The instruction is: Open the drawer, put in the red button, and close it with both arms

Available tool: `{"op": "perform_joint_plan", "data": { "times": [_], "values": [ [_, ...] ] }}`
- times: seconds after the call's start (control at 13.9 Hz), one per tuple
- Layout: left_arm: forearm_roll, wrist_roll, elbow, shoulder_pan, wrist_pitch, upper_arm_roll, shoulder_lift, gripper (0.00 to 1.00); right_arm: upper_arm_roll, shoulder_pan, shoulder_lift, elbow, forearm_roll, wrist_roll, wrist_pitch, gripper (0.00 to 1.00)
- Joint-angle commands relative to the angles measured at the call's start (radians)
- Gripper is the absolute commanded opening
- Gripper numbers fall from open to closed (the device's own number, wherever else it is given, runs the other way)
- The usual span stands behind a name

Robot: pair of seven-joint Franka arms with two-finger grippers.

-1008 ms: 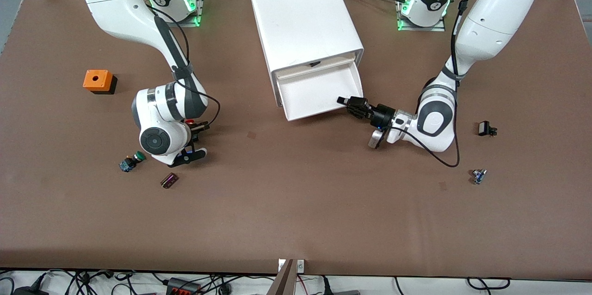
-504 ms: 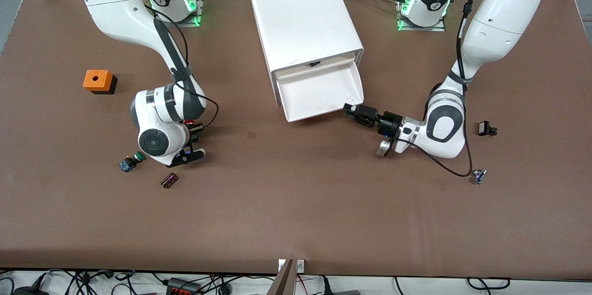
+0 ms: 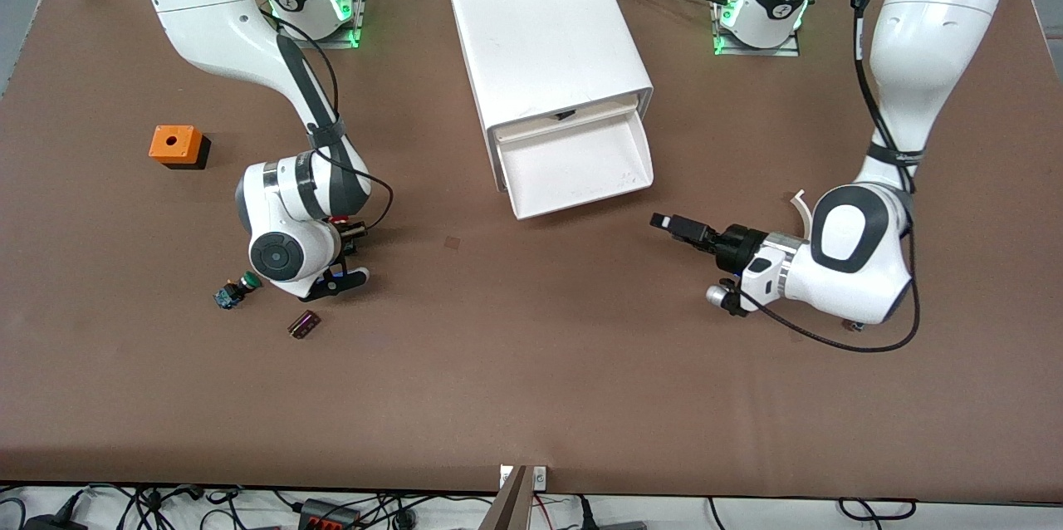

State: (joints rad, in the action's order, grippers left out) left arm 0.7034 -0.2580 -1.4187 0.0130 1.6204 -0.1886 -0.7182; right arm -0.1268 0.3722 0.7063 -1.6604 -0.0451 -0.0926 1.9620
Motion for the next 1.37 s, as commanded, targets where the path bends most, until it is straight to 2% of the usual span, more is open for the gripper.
{"op": "perform_joint_plan", "data": {
  "times": [0.0,0.07,0.22,0.29,0.43,0.65,0.86,1.01,1.15,1.3],
  "values": [
    [-0.228,0.194,0.093,0.005,-0.008,0.0,-0.006,1.0,0.003,-0.004,0.013,0.01,-0.013,-0.016,0.014,0.47],
    [-0.334,0.248,0.112,0.01,-0.007,0.0,-0.006,1.0,0.003,-0.004,0.013,0.013,-0.013,-0.015,0.014,0.36],
    [-0.528,0.292,0.121,0.008,0.006,0.0,-0.009,1.0,0.003,-0.004,0.012,0.017,-0.015,-0.018,0.011,0.07],
    [-0.6,0.302,0.127,0.01,0.025,0.0,-0.009,1.0,0.003,-0.003,0.01,0.031,-0.015,-0.019,0.003,0.02],
    [-0.724,0.306,0.129,0.022,0.074,0.0,-0.01,1.0,0.006,0.001,-0.002,0.068,-0.016,-0.022,-0.017,0.0],
    [-0.749,0.292,0.115,0.05,0.228,0.004,-0.033,1.0,0.007,0.002,-0.033,0.183,-0.019,-0.021,-0.086,0.0],
    [-0.751,0.261,0.11,0.114,0.217,0.005,-0.027,1.0,0.006,0.002,-0.033,0.391,-0.073,-0.015,-0.23,0.0],
    [-0.751,0.23,0.097,0.117,0.213,0.005,-0.029,1.0,0.006,0.002,-0.031,0.512,-0.096,-0.013,-0.302,0.0],
    [-0.751,0.23,0.092,0.119,0.211,0.005,-0.027,1.0,0.007,0.019,-0.033,0.55,-0.101,-0.013,-0.327,0.0],
    [-0.751,0.232,0.089,0.116,0.211,0.008,-0.027,1.0,0.004,0.062,-0.033,0.562,-0.148,-0.007,-0.322,0.0]
  ]
}}
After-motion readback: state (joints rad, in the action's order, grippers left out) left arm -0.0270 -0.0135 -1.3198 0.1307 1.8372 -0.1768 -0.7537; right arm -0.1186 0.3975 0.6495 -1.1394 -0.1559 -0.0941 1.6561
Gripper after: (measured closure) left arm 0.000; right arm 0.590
